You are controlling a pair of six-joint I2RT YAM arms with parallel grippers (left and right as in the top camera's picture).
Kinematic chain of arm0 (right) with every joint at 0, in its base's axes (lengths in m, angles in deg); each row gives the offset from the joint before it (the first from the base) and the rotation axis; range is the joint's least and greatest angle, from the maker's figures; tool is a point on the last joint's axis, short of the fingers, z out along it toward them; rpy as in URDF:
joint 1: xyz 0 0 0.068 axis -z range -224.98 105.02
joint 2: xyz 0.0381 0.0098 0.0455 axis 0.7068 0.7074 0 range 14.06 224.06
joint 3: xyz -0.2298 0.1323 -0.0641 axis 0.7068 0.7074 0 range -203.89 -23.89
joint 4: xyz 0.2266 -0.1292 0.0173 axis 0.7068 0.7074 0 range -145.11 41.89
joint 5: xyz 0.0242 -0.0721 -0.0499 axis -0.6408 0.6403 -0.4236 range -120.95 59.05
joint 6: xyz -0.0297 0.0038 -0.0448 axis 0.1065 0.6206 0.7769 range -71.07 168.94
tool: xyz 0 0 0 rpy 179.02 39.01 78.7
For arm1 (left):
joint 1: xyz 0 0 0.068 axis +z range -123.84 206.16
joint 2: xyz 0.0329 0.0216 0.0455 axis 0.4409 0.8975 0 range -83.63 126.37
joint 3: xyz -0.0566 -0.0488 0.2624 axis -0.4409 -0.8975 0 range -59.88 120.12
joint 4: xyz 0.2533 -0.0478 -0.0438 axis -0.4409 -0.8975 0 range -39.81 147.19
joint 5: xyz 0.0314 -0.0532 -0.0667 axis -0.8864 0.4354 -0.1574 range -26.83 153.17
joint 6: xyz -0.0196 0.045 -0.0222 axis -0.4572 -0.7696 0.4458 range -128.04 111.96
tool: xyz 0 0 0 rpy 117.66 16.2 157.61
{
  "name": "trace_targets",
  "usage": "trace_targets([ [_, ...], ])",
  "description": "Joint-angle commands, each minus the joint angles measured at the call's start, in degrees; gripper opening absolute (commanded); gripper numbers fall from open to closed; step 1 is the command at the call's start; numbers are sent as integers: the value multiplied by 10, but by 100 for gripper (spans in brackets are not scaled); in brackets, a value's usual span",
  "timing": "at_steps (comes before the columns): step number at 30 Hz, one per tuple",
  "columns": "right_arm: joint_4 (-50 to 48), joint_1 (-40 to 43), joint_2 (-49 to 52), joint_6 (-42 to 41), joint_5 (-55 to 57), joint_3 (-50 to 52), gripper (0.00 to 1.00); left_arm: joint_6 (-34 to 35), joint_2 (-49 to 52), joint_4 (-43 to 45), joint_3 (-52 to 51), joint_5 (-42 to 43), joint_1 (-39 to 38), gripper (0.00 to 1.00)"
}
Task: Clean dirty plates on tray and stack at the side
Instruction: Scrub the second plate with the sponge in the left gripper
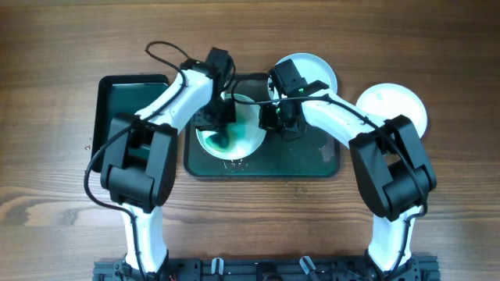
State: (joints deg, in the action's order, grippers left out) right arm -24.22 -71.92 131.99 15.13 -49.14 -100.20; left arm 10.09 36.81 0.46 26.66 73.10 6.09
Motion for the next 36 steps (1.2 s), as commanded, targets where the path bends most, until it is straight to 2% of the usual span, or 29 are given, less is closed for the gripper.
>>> trace_targets([
  [1,0,3,11,-5,5,7,4,-59,16,33,-3,188,-11,4],
  [6,0,3,11,-5,5,7,4,-57,16,126,-3,187,-10,4],
  [9,0,3,11,-2,5,7,4,-57,16,163,-3,100,-10,4],
  [10,0,3,11,0,5,7,5,-57,16,162,-3,37,-10,4],
  [12,0,3,11,3,5,7,4,-54,16,150,-3,-49,-10,4],
  [13,-1,3,11,3,5,7,4,-34,16,136,-3,-118,-10,4],
  [15,-1,3,11,3,5,7,4,-10,16,114,-3,-199,-10,4],
  [17,-1,3,11,4,5,7,4,-8,16,90,-3,-241,-10,4],
  [23,-1,3,11,4,5,7,4,52,15,8,40,-243,-10,4],
  [27,0,3,11,9,0,7,4,55,15,-82,130,-223,-9,4],
  [30,-2,3,11,43,-37,6,4,54,15,-142,206,-179,-5,4],
  [34,2,3,-8,54,-34,6,4,50,15,-187,280,-144,10,4],
  [36,18,2,-35,54,12,6,4,50,15,-185,288,-140,24,4],
])
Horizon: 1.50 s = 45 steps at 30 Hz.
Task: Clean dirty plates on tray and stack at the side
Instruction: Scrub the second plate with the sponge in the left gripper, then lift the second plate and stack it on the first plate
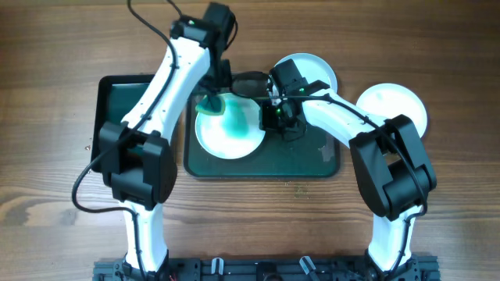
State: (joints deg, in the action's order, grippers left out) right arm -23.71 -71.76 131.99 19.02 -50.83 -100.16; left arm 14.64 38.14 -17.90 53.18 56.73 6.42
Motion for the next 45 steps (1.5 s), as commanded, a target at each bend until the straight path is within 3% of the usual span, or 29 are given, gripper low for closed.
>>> trace_targets([
  [1,28,-3,-55,25,70,5,4,5,2,1,23,24,30,4],
  [6,80,-54,-139,43,274,5,4,5,2,20,22,23,51,4],
  [14,121,-207,-239,46,715,5,4,5,2,24,22,24,50,4],
  [17,122,-259,-244,101,854,5,4,5,2,24,22,24,50,4],
  [22,118,-294,-244,149,1014,5,4,5,2,24,22,23,50,4],
  [29,113,-295,-244,149,1027,5,4,5,2,22,22,24,50,4],
  [32,111,-294,-244,148,1005,5,4,5,2,22,22,24,50,4],
  [37,127,-262,-244,148,673,5,5,5,2,22,22,24,50,4],
  [39,128,-207,-244,147,473,5,4,5,2,22,22,24,50,4],
  [41,126,-154,-244,147,343,5,4,5,2,22,22,24,50,4],
  [45,130,35,-244,149,70,5,4,5,2,21,22,24,50,4],
])
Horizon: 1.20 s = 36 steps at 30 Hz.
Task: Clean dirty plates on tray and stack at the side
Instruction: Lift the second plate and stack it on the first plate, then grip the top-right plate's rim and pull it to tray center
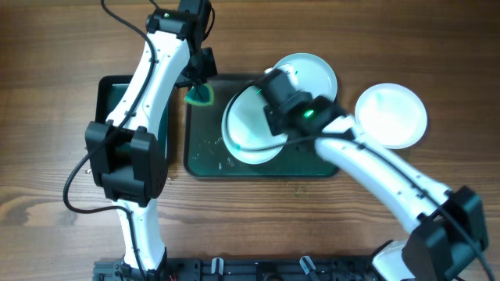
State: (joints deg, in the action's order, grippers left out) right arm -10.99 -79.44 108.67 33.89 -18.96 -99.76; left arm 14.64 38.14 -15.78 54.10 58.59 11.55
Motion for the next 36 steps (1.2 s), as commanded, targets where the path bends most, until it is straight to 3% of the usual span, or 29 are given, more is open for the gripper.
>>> trace_targets([
  [1,5,145,-11,0,-276,2,4,5,2,0,13,5,-2,4],
  [6,44,383,-11,-6,-311,2,4,5,2,1,13,5,-2,4],
  [12,58,539,-11,-82,-123,30,4,5,2,1,13,5,-2,4],
  [17,16,557,-11,-96,-35,89,4,5,2,1,12,5,-2,4],
  [22,-57,556,-11,-100,-17,149,5,5,2,1,12,5,-2,4],
  [24,-69,556,-11,-99,-36,153,44,5,2,1,12,5,-2,4],
  [25,-77,556,-11,-85,-72,152,54,5,2,1,12,5,-2,4],
  [28,-76,556,-11,-56,-178,134,62,5,2,1,12,5,-2,4],
  [31,-56,537,-11,-29,-279,90,62,5,2,1,12,5,-2,4],
  [36,-81,414,-8,-65,-327,63,62,5,2,1,12,5,-2,4],
])
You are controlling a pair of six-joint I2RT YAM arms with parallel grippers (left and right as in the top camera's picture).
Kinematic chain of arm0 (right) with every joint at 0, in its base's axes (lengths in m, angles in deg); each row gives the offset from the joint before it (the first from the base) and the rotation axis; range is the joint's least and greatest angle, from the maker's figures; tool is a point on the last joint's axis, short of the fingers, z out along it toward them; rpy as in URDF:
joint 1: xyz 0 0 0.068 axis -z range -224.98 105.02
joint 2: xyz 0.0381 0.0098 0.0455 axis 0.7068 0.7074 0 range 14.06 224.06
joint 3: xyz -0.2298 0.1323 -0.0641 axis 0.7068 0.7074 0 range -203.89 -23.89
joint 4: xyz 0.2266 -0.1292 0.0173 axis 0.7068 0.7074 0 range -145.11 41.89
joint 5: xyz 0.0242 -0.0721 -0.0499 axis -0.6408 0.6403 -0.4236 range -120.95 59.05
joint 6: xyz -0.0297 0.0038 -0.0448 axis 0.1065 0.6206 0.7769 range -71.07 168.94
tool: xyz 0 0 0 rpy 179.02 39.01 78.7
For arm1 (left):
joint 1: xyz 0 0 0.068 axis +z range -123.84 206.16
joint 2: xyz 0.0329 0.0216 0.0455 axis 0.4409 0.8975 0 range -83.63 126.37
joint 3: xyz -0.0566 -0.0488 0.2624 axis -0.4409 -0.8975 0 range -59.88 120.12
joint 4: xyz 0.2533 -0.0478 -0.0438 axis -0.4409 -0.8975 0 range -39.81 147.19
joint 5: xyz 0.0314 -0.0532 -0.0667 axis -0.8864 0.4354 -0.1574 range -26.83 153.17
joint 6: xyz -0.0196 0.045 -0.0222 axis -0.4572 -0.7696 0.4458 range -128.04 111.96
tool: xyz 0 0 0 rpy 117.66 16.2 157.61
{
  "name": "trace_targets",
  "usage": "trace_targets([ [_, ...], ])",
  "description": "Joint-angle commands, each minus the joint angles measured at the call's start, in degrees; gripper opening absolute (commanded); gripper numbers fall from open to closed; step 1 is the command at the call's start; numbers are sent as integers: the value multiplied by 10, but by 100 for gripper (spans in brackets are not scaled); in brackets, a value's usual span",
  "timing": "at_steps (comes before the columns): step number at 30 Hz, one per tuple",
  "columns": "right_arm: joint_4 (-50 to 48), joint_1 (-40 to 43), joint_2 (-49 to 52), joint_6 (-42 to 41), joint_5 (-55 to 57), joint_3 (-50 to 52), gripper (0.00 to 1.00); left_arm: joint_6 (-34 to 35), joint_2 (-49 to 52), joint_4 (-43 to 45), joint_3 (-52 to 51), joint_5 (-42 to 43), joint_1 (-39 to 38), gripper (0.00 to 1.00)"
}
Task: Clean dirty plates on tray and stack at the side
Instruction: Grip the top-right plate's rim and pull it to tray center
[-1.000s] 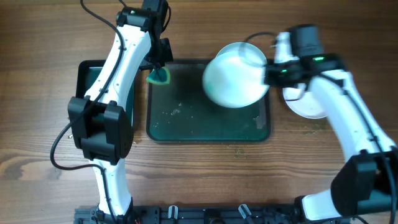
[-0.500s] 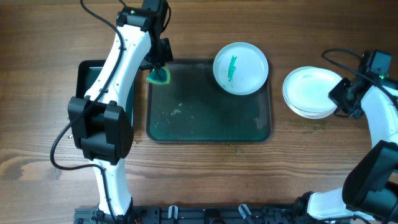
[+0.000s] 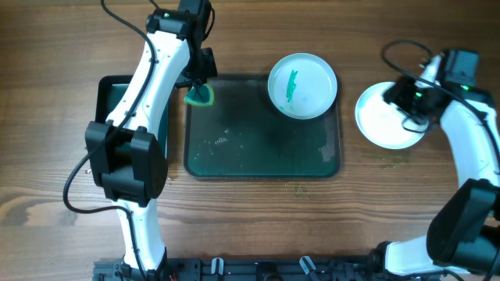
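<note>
My left gripper (image 3: 201, 87) is shut on a green sponge (image 3: 199, 96) over the far left corner of the dark tray (image 3: 234, 156). A white plate with a green smear (image 3: 302, 84) lies in the tray's far right corner. To the right of the tray a clean white plate (image 3: 383, 121) lies on the table. My right gripper (image 3: 404, 97) grips this plate at its far right rim.
A smaller dark tray (image 3: 117, 94) sits left of the main tray, partly under my left arm. Crumbs dot the main tray's floor. Bare wooden table surrounds both trays.
My right gripper, which held a white plate above the tray's middle, is now at the plate spot right of the tray. The tray's middle is bare. My left arm and the sponge have not moved.
First my left gripper pressed the sponge on a green-smeared plate in the tray while my right gripper held that plate's rim. Then the sponge was at the plate's far edge. Then it was off the plate and my right gripper held the plate raised. Now that plate is at the right side.
</note>
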State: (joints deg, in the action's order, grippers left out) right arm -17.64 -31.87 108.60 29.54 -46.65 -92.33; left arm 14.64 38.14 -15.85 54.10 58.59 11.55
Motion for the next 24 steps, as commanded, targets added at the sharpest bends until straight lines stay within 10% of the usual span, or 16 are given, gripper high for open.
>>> trace_targets([
  [1,-22,-87,-3,-45,-34,-11,61,5,2,2,12,5,-2,4],
  [9,-66,-198,115,-158,45,-8,43,5,2,1,12,5,-2,4],
  [18,-68,-200,165,-127,29,-7,6,5,2,1,12,11,-2,4],
  [24,9,-201,165,-35,-33,-7,4,5,2,2,12,12,-2,4],
])
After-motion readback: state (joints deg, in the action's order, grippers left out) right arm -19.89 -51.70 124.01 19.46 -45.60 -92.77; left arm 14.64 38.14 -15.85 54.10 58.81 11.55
